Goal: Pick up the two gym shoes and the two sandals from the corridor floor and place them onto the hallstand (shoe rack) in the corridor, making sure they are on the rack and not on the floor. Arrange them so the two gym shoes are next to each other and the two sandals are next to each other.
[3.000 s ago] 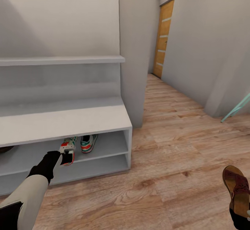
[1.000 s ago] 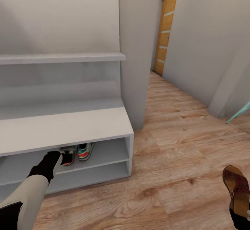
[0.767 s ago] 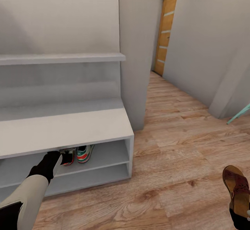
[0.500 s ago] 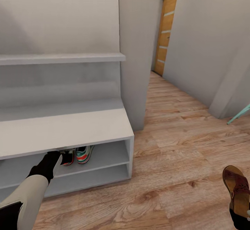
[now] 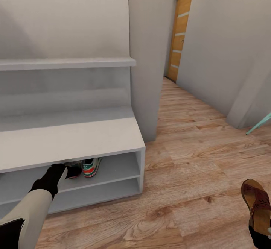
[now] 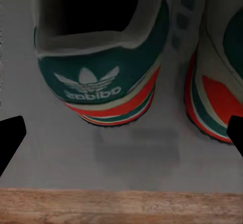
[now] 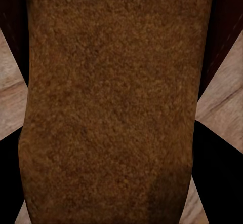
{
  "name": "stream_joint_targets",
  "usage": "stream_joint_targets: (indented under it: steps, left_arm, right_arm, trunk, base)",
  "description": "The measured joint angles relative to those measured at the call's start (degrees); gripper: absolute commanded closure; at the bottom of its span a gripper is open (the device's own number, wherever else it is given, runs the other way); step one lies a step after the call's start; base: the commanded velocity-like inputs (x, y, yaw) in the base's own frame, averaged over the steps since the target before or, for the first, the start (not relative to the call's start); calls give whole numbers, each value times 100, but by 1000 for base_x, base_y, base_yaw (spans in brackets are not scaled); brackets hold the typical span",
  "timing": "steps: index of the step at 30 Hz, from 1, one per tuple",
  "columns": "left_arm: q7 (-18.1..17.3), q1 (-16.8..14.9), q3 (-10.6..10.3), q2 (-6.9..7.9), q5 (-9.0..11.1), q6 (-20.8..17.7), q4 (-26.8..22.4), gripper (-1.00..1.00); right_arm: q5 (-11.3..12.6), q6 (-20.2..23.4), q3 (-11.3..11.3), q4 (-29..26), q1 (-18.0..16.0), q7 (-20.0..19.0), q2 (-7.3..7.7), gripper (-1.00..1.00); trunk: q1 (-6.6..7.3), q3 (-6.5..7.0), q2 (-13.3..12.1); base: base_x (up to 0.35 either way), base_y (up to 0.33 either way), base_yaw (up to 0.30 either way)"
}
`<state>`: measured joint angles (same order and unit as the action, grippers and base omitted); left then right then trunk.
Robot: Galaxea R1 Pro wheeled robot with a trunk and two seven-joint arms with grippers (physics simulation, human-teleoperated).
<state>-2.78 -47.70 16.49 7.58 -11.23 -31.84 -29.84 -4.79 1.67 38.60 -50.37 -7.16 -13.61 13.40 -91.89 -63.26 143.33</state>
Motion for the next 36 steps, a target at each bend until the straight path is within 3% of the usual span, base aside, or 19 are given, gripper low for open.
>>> stream_joint_targets:
  steps: [6, 26, 27, 30, 33, 36]
  left_arm:
    - [0, 0, 2, 2, -5, -1, 5, -100]
    - [0, 15, 18, 3, 10, 81, -22, -100]
    - [-4, 86, 49, 19, 36, 470, 2, -100]
    - [-12, 267, 72, 48, 88, 889, 30, -100]
    - [-150, 643, 81, 67, 285, 1423, 10, -100]
    - [-716, 1188, 83, 97, 434, 1952, -19, -100]
  right_arm:
    - [0, 0, -1, 1, -1, 0, 0, 100]
    - [-2, 0, -1, 2, -1, 0, 0, 100]
    - [-4, 0, -1, 8, -1, 0, 0, 100]
    - [-3, -1, -1, 18, 0, 0, 0, 100]
    - [-4, -6, -3, 45, -1, 0, -6, 100]
    - [-9, -9, -9, 82, 0, 0, -18, 100]
  trunk:
    - [-2, 0, 0]
    - [-3, 0, 0]
    - [-4, -1, 0]
    - [-4, -1, 0]
    - [-4, -1, 0]
    - [-2, -1, 0]
  base:
    - [-117, 66, 0]
    - [-308, 114, 0]
    - [-314, 112, 0]
    - [-314, 111, 0]
    - [-307, 102, 0]
    - [-137, 36, 0]
